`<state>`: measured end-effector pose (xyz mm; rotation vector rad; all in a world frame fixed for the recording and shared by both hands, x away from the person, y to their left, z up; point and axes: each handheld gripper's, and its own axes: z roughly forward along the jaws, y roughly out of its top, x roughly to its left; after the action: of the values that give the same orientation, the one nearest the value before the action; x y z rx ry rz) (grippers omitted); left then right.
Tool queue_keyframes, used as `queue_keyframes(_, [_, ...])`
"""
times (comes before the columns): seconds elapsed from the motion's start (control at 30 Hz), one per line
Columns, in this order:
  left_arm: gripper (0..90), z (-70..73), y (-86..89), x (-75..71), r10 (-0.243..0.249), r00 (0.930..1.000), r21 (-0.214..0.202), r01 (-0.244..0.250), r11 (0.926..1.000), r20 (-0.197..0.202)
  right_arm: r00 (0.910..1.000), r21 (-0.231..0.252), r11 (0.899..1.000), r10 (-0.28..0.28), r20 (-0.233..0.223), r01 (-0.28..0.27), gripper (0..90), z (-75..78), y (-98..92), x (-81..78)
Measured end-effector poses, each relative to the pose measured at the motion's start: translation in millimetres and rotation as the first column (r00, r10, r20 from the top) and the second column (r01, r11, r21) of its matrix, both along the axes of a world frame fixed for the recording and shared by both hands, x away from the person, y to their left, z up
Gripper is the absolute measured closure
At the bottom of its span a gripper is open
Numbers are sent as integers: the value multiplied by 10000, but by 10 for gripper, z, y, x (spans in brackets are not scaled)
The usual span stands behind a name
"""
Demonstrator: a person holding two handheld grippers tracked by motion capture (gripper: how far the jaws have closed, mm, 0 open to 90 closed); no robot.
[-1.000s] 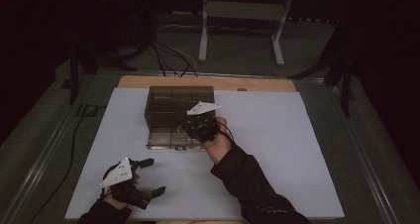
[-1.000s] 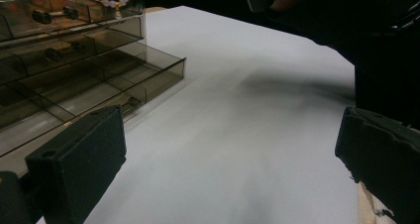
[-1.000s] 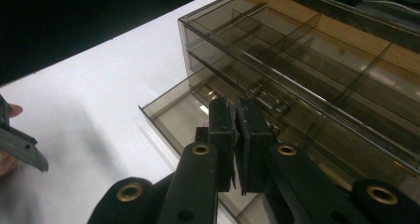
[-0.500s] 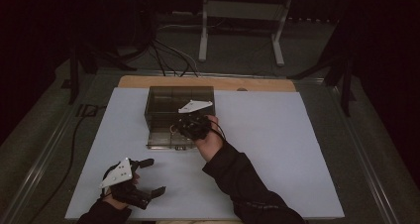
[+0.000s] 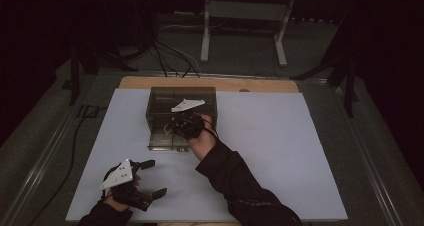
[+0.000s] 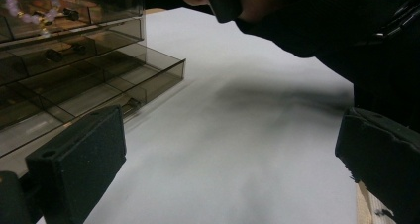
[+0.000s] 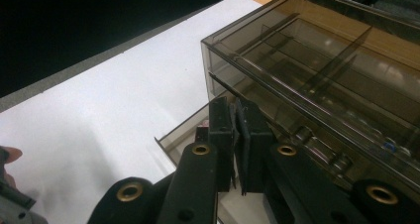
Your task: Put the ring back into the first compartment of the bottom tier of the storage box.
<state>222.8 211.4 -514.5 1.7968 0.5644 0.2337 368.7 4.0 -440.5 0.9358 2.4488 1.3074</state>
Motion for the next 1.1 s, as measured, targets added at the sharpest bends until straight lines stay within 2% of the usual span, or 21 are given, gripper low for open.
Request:
queue_keyframes(0.33, [5, -2, -2, -3, 2, 10000, 24, -2, 10000, 12, 10000, -142, 9999, -36, -84, 34, 867, -71, 130, 59])
queue_keyframes(0.8, [5, -1, 5, -3, 10, 10000, -9, -10, 10000, -9, 9997, -6, 10000, -23, -245, 23, 862, -120, 244, 136])
queue_keyframes(0.83, [5, -1, 5, -3, 7, 10000, -11, -7, 10000, -9, 9996, 100, 10000, -3, -268, 6, 771, -124, 251, 144])
queue_keyframes(0.9, [5, 0, 5, -4, 9, 10000, -8, -9, 10000, -3, 9990, 319, 9995, 69, -433, -55, 666, -129, 253, 151])
queue_keyframes(0.97, [5, -1, 5, -3, 4, 10000, -16, -4, 10000, -18, 9992, 410, 9991, 124, -388, -108, 509, -135, 253, 143])
queue_keyframes(1.03, [5, -1, 5, -3, 7, 10000, -4, -7, 10000, -9, 9985, 429, 9988, 272, -479, -251, 461, -136, 255, 130])
queue_keyframes(1.1, [5, -1, 4, -2, 14, 10000, -13, -14, 10000, -14, 9987, 509, 9981, 372, -350, -354, 372, -129, 255, 108])
